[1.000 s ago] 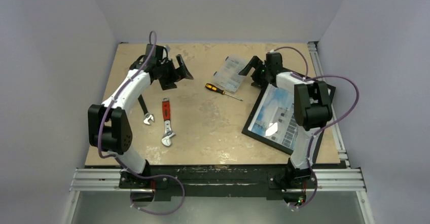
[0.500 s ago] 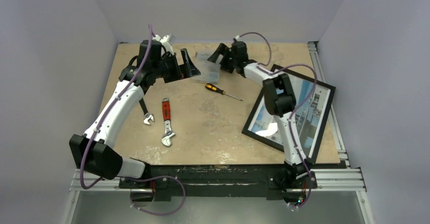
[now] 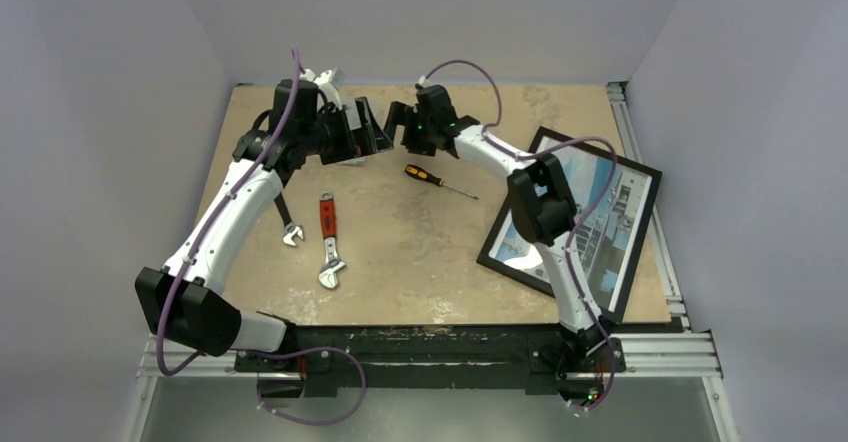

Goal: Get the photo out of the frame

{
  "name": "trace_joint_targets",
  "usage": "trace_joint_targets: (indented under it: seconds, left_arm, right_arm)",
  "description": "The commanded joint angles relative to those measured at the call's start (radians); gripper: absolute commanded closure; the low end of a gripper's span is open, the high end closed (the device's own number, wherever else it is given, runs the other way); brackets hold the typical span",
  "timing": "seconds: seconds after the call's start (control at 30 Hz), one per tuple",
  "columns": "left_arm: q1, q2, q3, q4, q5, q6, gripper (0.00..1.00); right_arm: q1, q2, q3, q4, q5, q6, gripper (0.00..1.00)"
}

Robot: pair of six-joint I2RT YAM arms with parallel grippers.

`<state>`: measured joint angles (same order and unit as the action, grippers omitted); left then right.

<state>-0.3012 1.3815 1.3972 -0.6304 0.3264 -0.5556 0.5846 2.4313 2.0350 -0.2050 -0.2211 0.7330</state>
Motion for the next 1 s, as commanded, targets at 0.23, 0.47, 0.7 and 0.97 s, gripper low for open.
trace_joint_targets:
  seconds: [0.23, 0.47, 0.7, 0.97]
  left_arm:
    - [0.004, -0.039, 0.048, -0.002, -0.039, 0.033, 0.0]
    - [0.004, -0.1, 0.057, -0.036, -0.137, 0.044, 0.0]
    - [0.004, -0.178, 0.046, -0.036, -0.193, 0.043, 0.0]
    - [0.014, -0.201, 0.052, -0.043, -0.203, 0.051, 0.0]
  right_arm:
    - [0.069, -0.445, -0.666, 0.276, -0.051, 0.077, 0.01]
    - [0.237, -0.425, -0.751, 0.445, 0.032, 0.262, 0.02]
    - [0.355, -0.256, -0.671, 0.558, 0.055, 0.35, 0.06]
    - [0.449, 0.052, -0.242, 0.51, -0.047, 0.41, 0.08]
